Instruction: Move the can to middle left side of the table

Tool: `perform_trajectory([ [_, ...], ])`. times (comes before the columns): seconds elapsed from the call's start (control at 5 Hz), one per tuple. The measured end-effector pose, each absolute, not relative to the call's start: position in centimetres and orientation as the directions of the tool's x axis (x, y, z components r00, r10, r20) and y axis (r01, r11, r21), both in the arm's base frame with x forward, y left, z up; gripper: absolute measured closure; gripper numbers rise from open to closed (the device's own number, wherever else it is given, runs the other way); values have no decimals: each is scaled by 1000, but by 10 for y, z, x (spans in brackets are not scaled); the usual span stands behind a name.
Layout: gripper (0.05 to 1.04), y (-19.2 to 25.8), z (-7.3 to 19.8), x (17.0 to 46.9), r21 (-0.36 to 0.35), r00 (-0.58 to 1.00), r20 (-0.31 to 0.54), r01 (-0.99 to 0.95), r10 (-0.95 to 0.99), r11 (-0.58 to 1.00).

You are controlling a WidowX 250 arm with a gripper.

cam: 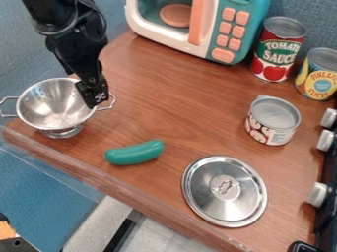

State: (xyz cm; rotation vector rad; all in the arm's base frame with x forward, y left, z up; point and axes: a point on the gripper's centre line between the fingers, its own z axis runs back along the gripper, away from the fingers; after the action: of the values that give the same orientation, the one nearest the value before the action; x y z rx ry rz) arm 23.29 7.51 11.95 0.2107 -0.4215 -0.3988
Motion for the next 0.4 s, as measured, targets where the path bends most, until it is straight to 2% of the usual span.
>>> perform_trajectory([
  [0.2,83,72,115,232,259,840,346,343,-419,903],
  [0.4,83,40,120,236,204,761,354,505,-544,839],
])
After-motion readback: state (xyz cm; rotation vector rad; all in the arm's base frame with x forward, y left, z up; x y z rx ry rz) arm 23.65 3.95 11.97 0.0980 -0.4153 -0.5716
